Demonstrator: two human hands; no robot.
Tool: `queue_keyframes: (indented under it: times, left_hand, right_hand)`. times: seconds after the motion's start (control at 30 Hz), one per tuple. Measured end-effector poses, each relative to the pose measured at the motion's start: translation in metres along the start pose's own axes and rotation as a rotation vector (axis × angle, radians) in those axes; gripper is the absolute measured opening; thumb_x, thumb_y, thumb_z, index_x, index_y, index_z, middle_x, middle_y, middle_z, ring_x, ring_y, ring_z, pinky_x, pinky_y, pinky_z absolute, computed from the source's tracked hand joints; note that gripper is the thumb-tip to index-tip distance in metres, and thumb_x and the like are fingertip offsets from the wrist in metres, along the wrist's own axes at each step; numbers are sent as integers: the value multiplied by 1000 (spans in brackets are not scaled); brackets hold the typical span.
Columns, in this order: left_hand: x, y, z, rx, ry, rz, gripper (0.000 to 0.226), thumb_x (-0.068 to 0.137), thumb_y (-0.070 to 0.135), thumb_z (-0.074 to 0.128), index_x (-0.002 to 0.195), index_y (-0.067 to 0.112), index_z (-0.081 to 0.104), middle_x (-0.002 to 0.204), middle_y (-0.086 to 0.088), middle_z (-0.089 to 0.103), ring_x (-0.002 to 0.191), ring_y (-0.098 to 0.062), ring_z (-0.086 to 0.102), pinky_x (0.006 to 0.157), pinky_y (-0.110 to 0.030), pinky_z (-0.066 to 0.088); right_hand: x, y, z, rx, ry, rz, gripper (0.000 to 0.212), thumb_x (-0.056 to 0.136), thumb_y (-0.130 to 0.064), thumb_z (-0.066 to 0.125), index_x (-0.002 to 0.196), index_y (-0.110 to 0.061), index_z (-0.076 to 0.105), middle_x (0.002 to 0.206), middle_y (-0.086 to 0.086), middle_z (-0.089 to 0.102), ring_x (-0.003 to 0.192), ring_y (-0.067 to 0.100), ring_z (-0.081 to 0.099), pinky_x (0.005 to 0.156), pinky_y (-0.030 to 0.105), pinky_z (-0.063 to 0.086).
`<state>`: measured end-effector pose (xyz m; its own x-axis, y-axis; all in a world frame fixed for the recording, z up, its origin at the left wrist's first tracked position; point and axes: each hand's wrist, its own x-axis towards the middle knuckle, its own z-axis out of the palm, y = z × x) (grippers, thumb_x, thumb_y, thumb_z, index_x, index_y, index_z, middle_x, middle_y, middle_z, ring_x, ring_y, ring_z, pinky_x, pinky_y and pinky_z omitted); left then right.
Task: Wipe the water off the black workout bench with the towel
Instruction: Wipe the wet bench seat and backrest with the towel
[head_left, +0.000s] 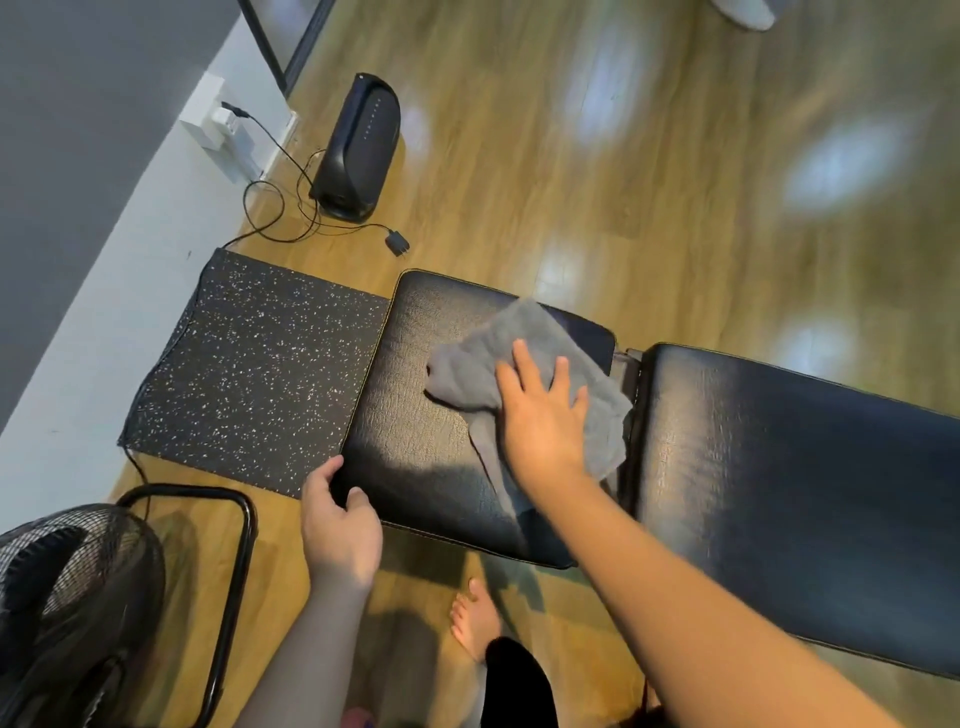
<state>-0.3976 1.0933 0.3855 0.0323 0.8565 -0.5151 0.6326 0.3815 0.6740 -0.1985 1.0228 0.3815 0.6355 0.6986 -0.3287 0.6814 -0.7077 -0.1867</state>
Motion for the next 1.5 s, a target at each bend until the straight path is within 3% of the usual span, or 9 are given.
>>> queue_keyframes:
  times: [0.17, 0.33, 0.5, 0.6, 0.73, 0.93, 1.1, 1.27, 1.5]
  left_hand:
    - [-5, 8, 8, 70, 49, 17, 37, 94, 8, 50, 129, 19, 50, 139, -7, 46, 128, -30, 45, 103, -40, 38]
    - [-22, 15, 22, 302, 34, 155, 47, 89, 11, 58, 134, 17, 46, 152, -9, 33, 142, -27, 25, 114, -41, 24]
    - [-61, 23, 63, 556, -187, 566, 52, 86, 15, 59, 136, 20, 48, 157, -2, 26, 146, -23, 17, 116, -43, 23]
    - [-85, 31, 85, 649, -310, 644, 54, 89, 25, 55, 141, 26, 42, 159, 3, 22, 148, -20, 13, 117, -40, 22]
    - [-105, 33, 105, 928, -374, 693, 72, 88, 52, 50, 150, 35, 18, 163, 2, 2, 150, -22, -4, 120, -45, 11]
    - [-109, 26, 117, 1212, -400, 687, 91, 84, 53, 58, 153, 32, 2, 162, 2, -10, 149, -27, -5, 119, -44, 19]
    - [-107, 22, 119, 1250, -337, 735, 96, 78, 54, 65, 152, 31, 8, 162, 2, 1, 149, -26, 5, 115, -41, 27]
    - [-110, 18, 122, 1222, -316, 733, 97, 74, 47, 71, 151, 28, 15, 162, 1, 9, 148, -28, 10, 115, -45, 28]
    - [-113, 22, 126, 1224, -333, 671, 96, 70, 40, 77, 149, 26, 26, 161, -1, 16, 147, -30, 15, 113, -48, 30]
  right_hand:
    - [-120, -12, 47, -54, -113, -191, 51, 73, -29, 62, 124, -26, 56, 151, 0, 43, 128, 55, 44, 92, 73, 41]
    - [-189, 6, 74, 110, -87, -257, 36, 79, -39, 47, 114, -36, 51, 149, -10, 38, 139, 42, 29, 97, 57, 35]
    - [-184, 77, 16, 106, 52, -119, 54, 74, -28, 54, 128, -28, 47, 157, -3, 27, 110, 35, 66, 78, 42, 57]
    - [-174, 127, -39, 119, 224, 55, 75, 68, -3, 78, 135, -23, 49, 152, 0, 41, 127, 43, 51, 84, 53, 53]
    - [-166, 173, -38, -57, 121, 131, 77, 68, 12, 70, 136, -20, 53, 154, 3, 40, 134, 50, 40, 90, 62, 48]
    - [-192, 203, 17, -233, -126, -110, 56, 76, -10, 38, 125, -26, 60, 150, 1, 47, 127, 53, 45, 90, 72, 43]
    - [-101, 241, -11, -183, -24, -46, 55, 82, -5, 58, 134, -24, 50, 154, 6, 41, 130, 58, 39, 94, 74, 37]
    - [18, 270, -64, -74, -2, 227, 42, 98, -8, 40, 135, -28, 39, 161, -3, 19, 143, 49, 15, 105, 73, 22]
    - [-120, 231, -2, -162, 27, -91, 56, 75, -2, 62, 127, -22, 55, 153, 1, 42, 134, 55, 35, 98, 72, 34]
